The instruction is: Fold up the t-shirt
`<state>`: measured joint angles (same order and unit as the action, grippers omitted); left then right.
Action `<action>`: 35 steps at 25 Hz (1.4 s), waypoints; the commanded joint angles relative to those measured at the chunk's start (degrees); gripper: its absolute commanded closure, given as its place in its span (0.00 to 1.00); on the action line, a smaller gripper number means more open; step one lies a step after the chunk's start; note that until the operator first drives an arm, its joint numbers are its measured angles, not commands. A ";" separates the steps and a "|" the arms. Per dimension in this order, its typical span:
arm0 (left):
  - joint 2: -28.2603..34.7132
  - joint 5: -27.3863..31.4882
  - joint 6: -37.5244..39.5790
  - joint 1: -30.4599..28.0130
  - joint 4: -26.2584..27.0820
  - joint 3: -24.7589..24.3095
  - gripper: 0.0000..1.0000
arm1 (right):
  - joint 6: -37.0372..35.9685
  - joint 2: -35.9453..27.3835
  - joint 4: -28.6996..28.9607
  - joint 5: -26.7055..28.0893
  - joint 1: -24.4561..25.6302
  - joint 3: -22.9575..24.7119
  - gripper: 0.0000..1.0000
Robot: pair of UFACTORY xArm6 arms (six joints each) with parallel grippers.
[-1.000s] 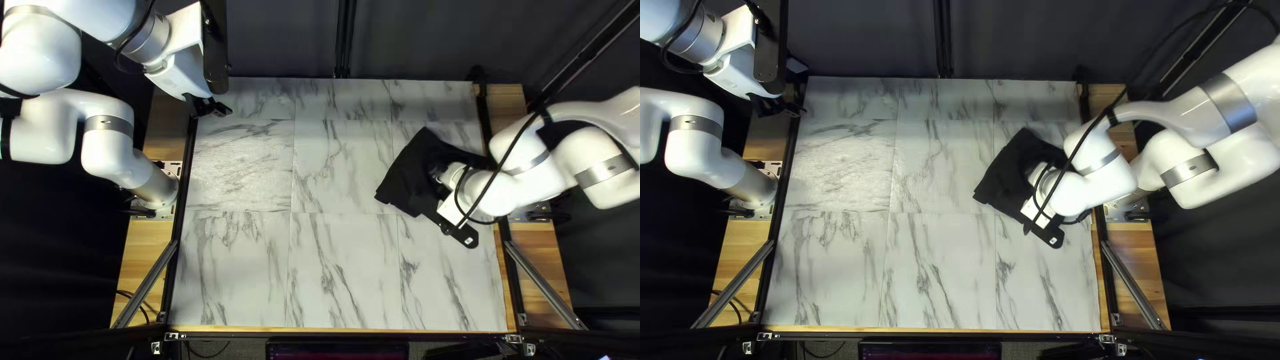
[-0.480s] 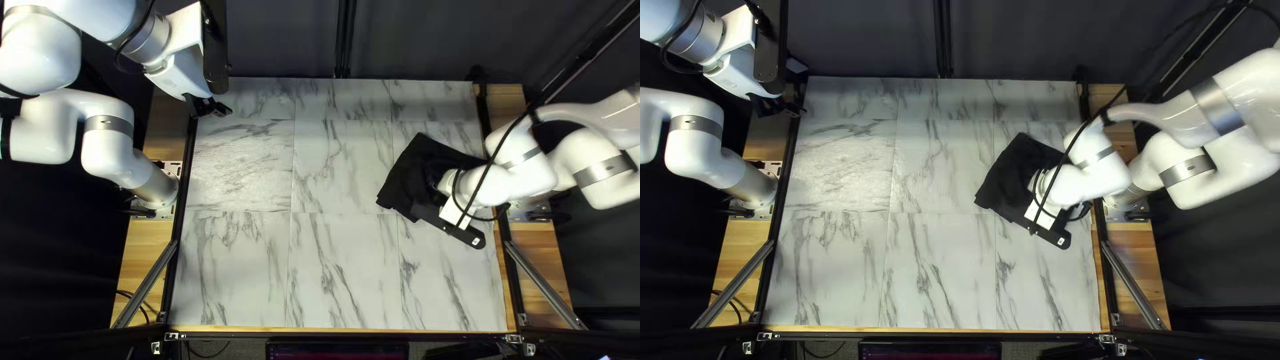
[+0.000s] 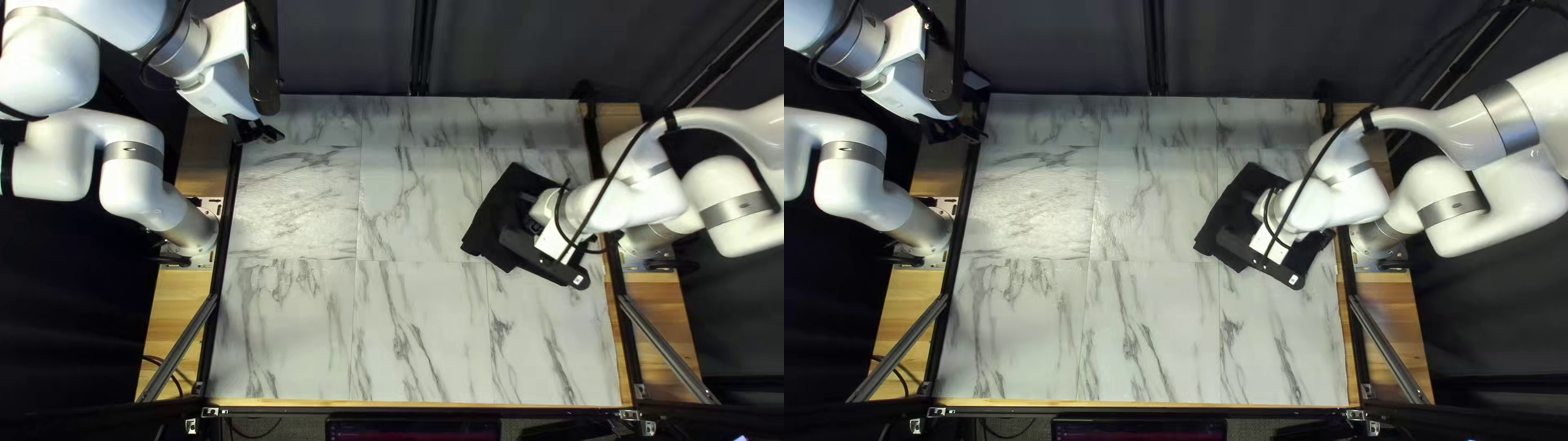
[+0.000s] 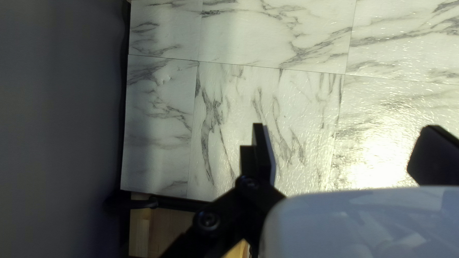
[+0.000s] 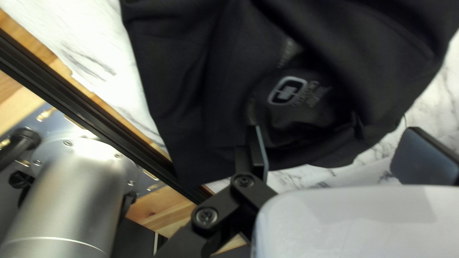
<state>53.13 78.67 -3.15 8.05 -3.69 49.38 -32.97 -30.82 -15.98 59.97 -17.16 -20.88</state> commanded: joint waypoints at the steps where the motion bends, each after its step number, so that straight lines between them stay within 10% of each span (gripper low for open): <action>1: 0.00 0.00 0.00 0.00 0.00 0.00 0.00 | 7.66 -0.61 0.71 0.68 -5.51 1.27 0.00; 17: 0.00 0.00 0.00 0.00 0.00 0.00 0.00 | 30.11 5.25 -3.80 -9.69 -7.94 8.22 0.03; 21: 0.00 0.00 0.00 0.00 0.00 0.00 0.00 | 30.26 5.11 -5.20 -11.41 -6.21 9.17 0.63; 22: 0.00 0.00 0.00 0.00 0.00 0.00 0.00 | 30.31 5.23 -5.54 -11.82 -5.94 9.28 0.95; 24: 0.00 0.00 0.00 0.00 0.00 0.00 0.00 | 30.36 5.40 -6.12 -12.55 -5.46 9.50 0.97; 27: 0.00 0.00 0.00 0.00 0.00 0.00 0.00 | 30.68 4.46 -6.68 -12.39 -5.42 9.75 0.84; 29: 0.00 0.00 0.00 0.00 0.00 0.00 0.00 | 30.86 3.78 -6.72 -12.08 -5.63 9.97 0.24; 31: 0.00 0.00 0.00 0.00 0.00 0.00 0.00 | 30.93 3.28 -6.72 -12.15 -5.76 10.27 0.00; 35: 0.00 0.00 0.00 0.00 0.00 0.00 0.00 | 30.65 3.68 -6.70 -12.93 -5.42 10.22 0.00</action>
<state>53.13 78.67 -3.15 8.05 -3.69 49.38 -2.14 -27.26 -22.70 47.37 -22.75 -10.66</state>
